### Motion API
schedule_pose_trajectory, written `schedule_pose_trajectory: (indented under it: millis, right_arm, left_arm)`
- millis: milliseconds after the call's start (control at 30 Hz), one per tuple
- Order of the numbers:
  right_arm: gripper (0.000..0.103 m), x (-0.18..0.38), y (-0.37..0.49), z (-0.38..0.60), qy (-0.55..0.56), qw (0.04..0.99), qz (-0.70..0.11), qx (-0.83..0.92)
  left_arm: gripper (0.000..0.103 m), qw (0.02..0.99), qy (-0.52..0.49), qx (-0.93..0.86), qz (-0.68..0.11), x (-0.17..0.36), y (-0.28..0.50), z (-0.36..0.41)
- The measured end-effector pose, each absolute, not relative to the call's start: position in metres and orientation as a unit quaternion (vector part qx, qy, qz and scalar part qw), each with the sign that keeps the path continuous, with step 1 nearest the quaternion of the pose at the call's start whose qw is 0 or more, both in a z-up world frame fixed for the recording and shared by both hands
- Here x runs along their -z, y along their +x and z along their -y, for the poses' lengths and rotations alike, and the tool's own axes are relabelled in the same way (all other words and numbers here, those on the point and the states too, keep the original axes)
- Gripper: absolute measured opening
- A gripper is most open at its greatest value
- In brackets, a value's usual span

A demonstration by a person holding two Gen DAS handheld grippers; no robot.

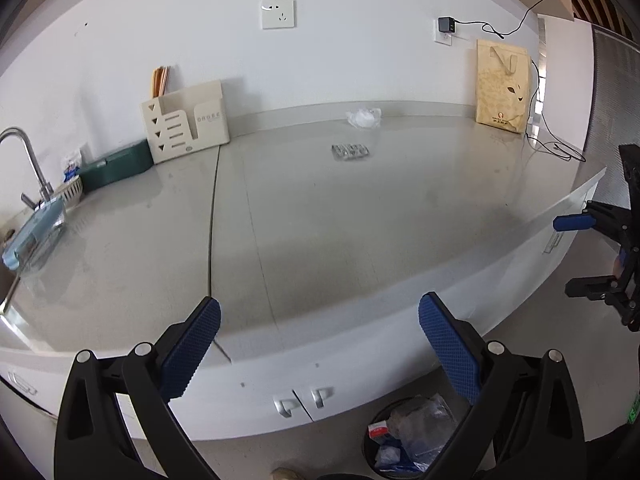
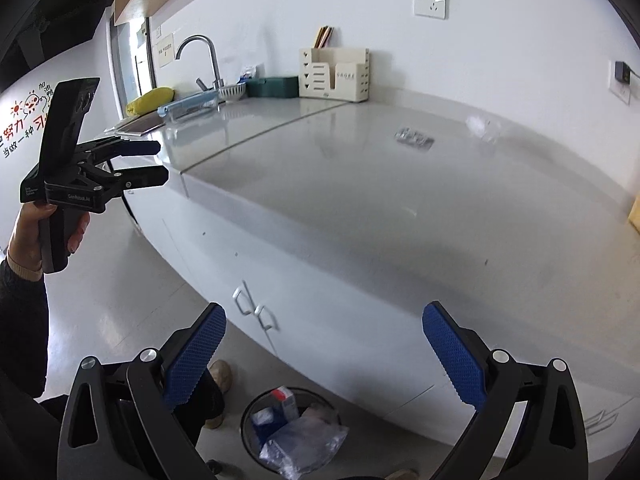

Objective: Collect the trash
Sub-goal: 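Raise both open tools back toward the counter, then move the left tool to the foil blister pack while the right approaches the clear bag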

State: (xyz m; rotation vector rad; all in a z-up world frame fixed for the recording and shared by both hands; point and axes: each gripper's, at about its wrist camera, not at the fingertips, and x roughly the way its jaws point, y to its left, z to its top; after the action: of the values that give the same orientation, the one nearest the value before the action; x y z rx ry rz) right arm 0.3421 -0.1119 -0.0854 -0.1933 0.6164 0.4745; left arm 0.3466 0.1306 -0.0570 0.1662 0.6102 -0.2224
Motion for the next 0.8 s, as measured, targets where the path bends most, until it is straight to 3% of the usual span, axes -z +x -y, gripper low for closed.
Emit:
schedule_pose_trajectory:
  millis: [333,800]
  right_arm:
    - [0.099,0.041,0.406,0.126,-0.089,0.934,-0.267,-0.218]
    - [0.1,0.003,0.567,0.165,-0.067,0.947,-0.267,-0.168]
  left_arm:
    - [0.099,0.933,0.095,0.162,-0.306,0.038,0.436,-0.114]
    - [0.099,0.907,0.073,0.197,-0.365,0.054,0.629,-0.031]
